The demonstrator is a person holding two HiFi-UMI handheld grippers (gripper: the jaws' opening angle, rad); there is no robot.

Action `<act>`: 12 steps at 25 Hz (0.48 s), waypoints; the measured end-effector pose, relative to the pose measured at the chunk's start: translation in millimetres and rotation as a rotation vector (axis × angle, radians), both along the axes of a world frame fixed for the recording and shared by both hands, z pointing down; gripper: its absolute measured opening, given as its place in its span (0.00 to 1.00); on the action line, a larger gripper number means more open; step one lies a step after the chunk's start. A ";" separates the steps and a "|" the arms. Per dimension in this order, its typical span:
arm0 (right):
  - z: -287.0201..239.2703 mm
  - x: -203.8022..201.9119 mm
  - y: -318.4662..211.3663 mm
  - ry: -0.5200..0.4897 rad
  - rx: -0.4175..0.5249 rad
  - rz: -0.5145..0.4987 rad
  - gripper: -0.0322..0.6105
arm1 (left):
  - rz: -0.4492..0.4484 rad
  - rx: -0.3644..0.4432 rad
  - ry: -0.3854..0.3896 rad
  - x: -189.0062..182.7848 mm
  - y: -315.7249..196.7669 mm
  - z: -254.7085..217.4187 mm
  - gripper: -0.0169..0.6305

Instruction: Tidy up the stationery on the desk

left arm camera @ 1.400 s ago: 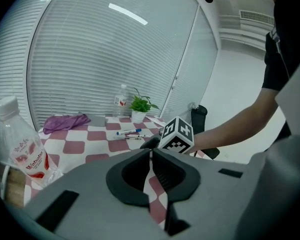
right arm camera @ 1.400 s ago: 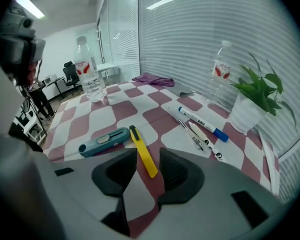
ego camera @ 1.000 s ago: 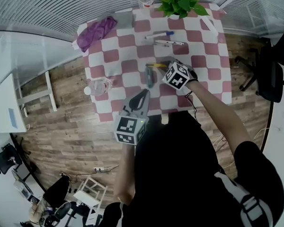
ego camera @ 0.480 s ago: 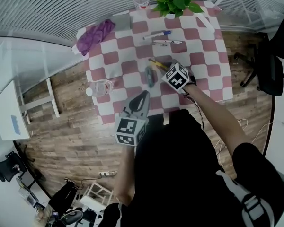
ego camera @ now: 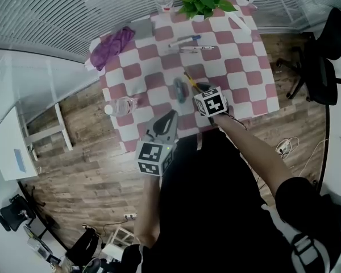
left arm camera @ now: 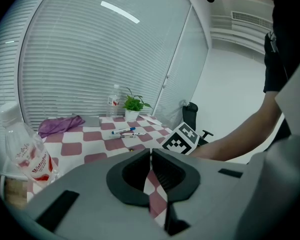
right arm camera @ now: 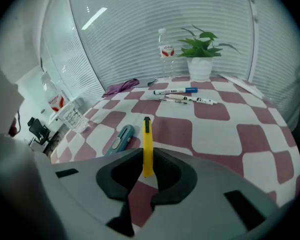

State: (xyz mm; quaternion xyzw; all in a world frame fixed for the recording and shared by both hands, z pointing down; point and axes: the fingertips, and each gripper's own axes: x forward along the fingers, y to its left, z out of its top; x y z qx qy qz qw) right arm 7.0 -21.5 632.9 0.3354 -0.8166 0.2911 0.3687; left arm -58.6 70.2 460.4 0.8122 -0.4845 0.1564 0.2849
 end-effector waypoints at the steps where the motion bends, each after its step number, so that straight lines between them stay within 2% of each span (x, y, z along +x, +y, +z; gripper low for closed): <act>1: 0.8 -1.0 3.7 -0.010 -0.015 0.033 0.17 | 0.005 0.000 0.000 -0.7 2.3 0.2 0.08; 8: -0.4 -6.0 17.9 -0.081 -0.112 0.280 0.17 | 0.026 0.005 0.002 -6.1 15.9 0.3 0.08; 12: 3.5 -9.5 22.7 -0.107 -0.149 0.371 0.17 | 0.033 0.009 0.003 -7.6 19.8 -0.8 0.08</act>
